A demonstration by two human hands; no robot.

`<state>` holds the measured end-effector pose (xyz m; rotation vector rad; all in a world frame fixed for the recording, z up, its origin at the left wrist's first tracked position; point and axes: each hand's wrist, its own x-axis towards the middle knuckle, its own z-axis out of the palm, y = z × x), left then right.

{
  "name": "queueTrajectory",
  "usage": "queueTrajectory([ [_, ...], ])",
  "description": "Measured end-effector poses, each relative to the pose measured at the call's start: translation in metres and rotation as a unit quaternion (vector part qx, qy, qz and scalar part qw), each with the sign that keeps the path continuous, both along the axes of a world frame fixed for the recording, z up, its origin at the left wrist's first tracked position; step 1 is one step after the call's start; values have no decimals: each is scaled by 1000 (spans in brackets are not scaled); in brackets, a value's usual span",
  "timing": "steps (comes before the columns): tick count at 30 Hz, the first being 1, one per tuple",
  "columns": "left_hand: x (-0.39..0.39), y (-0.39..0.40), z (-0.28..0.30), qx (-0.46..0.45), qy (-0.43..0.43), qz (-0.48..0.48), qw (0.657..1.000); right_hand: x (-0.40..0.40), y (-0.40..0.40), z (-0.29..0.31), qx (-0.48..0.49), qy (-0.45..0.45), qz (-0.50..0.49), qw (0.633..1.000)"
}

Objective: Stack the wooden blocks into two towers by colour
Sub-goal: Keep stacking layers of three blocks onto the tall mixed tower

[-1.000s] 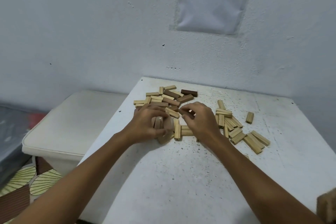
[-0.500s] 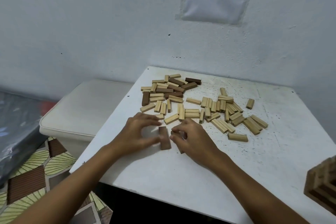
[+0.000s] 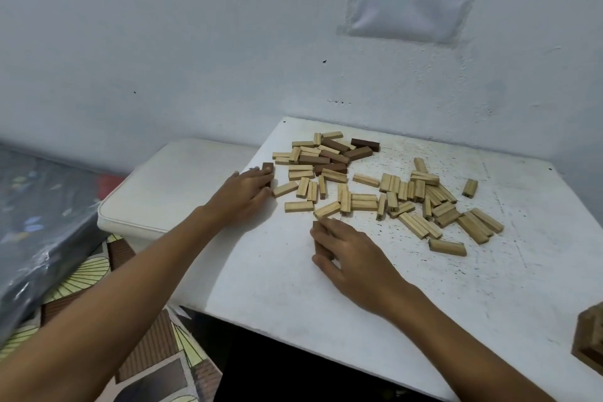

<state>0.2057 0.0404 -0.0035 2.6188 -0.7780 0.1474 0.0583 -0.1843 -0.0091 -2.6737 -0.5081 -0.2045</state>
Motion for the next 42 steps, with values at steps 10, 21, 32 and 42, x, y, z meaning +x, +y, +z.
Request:
queueTrajectory([
  [10, -74, 17, 1, -70, -98, -54, 991, 2, -3, 4, 79, 63, -42, 994],
  [21, -140, -10, -11, -103, -16, -121, 987, -24, -11, 2, 140, 94, -14, 986],
  [32, -152, -36, -5, -91, 51, -97, 990, -49, -38, 14, 243, 168, 4, 956],
  [42, -145, -48, 1, -101, 150, -73, 981, -49, -53, 17, 203, 210, -4, 956],
])
